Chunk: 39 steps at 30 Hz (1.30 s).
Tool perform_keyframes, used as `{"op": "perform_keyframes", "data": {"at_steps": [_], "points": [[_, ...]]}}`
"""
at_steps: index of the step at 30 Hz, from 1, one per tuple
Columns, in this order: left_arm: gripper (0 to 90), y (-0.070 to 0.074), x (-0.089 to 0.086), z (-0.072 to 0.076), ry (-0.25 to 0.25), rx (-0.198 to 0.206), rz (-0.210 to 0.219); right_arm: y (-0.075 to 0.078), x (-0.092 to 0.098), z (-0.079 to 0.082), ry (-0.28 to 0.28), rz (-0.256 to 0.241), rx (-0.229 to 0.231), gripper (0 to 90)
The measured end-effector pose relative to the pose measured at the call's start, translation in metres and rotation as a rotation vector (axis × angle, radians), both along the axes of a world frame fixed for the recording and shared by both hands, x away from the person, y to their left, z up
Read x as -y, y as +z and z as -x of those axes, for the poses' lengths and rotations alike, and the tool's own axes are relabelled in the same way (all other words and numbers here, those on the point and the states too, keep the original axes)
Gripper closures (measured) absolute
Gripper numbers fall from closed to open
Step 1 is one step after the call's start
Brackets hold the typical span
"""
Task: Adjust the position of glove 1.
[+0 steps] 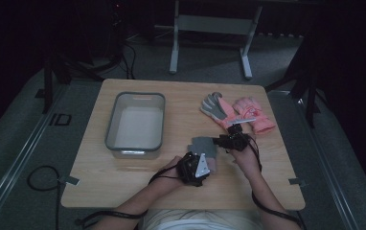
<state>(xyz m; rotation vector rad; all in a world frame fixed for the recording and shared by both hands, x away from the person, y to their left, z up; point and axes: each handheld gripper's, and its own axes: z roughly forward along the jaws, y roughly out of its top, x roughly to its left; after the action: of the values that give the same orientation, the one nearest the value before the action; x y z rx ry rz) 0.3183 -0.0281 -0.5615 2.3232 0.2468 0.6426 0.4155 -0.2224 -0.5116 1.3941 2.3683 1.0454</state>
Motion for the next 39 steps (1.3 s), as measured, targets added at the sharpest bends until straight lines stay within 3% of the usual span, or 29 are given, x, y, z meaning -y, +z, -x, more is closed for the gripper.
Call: {"op": "perform_keyframes", "data": {"at_steps": [1,4,6,8,12,16,20,24,30,36,39], "points": [[35.5,-0.002,0.001,0.000,0.000,0.014,-0.024,-0.002,0.000,-0.002,-0.009,0.001,-0.005,54.8],[37.7,-0.003,-0.001,-0.003,-0.007,-0.002,0.003,-0.006,0.000,-0.004,-0.019,-0.015,-0.023,50.9],[38.8,-0.003,-0.002,-0.004,-0.013,0.008,-0.008,-0.007,0.000,-0.005,-0.025,-0.017,-0.023,50.3],[48.6,-0.002,-0.002,-0.004,-0.017,0.015,-0.023,-0.013,-0.002,-0.007,-0.039,-0.014,-0.049,49.4],[59.6,0.004,-0.004,-0.010,-0.034,-0.024,-0.027,-0.021,-0.003,-0.012,-0.055,-0.033,-0.091,46.3],[62.9,0.006,-0.006,-0.014,-0.052,-0.055,-0.019,-0.031,-0.010,-0.017,-0.035,-0.045,-0.137,45.9],[64.5,0.006,-0.009,-0.017,-0.062,-0.073,-0.002,-0.034,-0.015,-0.019,-0.026,-0.051,-0.146,47.5],[65.8,0.005,-0.013,-0.019,-0.069,-0.097,0.022,-0.035,-0.020,-0.022,0.011,-0.081,-0.169,54.9],[66.3,0.003,-0.019,-0.020,-0.056,-0.115,0.055,-0.034,-0.033,-0.023,0.043,-0.087,-0.168,63.7],[66.3,0.005,-0.021,-0.021,-0.043,-0.132,0.066,-0.027,-0.046,-0.018,0.090,-0.030,-0.130,73.7],[66.1,0.006,-0.023,-0.022,-0.038,-0.150,0.084,-0.020,-0.044,-0.016,0.086,-0.053,-0.113,74.3]]}}
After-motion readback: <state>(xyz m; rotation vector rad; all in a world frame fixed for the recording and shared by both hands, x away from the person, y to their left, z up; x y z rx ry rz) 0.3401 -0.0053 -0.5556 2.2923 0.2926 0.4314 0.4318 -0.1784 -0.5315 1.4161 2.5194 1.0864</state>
